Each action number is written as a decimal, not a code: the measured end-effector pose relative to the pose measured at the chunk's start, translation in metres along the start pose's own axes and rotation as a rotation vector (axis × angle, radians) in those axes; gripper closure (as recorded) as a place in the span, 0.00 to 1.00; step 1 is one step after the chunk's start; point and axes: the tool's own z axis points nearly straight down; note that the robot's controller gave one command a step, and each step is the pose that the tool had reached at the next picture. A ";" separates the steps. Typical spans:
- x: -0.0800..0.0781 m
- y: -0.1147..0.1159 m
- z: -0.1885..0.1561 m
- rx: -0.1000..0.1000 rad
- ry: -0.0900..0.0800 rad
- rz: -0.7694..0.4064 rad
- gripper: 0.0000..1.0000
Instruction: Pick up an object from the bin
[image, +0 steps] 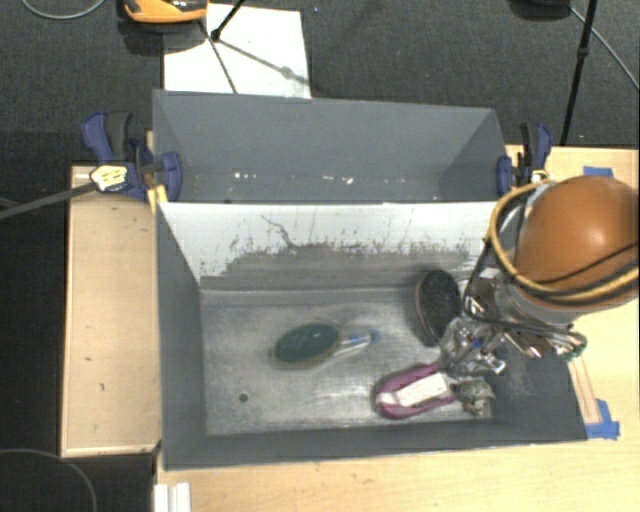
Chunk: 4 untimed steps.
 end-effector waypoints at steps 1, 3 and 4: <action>0.000 0.001 0.003 -0.005 0.004 0.003 0.00; -0.014 -0.027 0.126 0.000 -0.001 -0.398 0.00; -0.016 -0.028 0.124 0.003 -0.007 -0.394 1.00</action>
Offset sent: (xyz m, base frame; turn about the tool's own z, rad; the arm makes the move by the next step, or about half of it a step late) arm 0.0000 0.0000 0.0000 0.0000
